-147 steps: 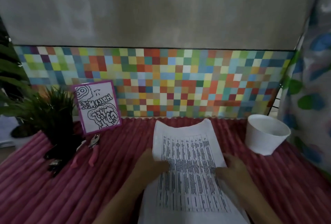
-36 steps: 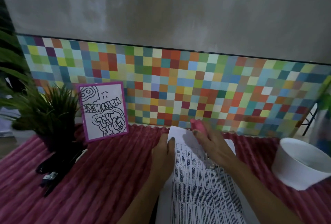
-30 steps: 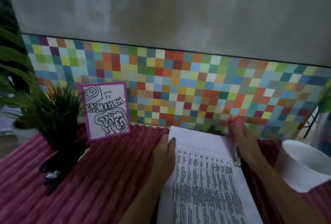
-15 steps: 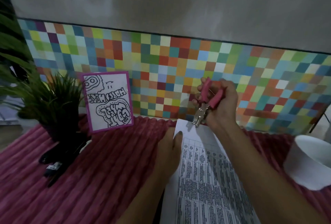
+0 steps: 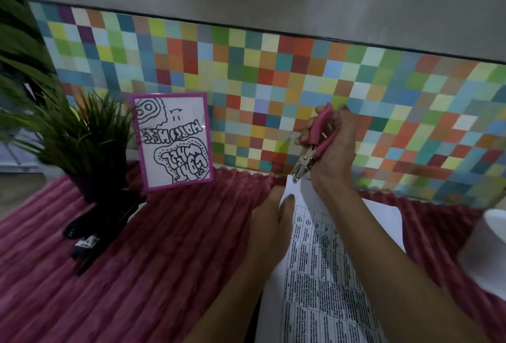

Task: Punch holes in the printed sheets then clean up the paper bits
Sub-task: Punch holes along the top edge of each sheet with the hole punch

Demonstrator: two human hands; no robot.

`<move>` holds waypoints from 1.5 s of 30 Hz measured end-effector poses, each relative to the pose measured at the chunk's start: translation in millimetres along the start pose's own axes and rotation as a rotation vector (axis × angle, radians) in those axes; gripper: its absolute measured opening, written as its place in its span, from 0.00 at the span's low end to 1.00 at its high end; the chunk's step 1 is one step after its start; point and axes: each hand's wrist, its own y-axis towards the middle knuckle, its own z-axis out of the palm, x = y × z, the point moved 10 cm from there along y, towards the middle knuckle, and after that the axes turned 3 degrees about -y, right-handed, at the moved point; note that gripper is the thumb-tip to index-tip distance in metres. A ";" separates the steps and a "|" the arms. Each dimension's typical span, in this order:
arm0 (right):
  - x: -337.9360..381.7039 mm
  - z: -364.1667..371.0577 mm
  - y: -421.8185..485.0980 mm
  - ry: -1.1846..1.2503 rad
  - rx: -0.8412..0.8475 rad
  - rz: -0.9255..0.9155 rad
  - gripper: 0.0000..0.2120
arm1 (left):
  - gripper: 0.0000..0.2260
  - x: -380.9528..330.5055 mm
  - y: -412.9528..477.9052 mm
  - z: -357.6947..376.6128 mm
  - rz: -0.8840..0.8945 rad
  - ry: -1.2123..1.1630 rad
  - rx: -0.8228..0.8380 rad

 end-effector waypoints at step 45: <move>-8.2 -13.1 12.9 0.109 0.009 0.253 0.13 | 0.09 5.5 2.4 3.1 -0.064 -0.101 0.024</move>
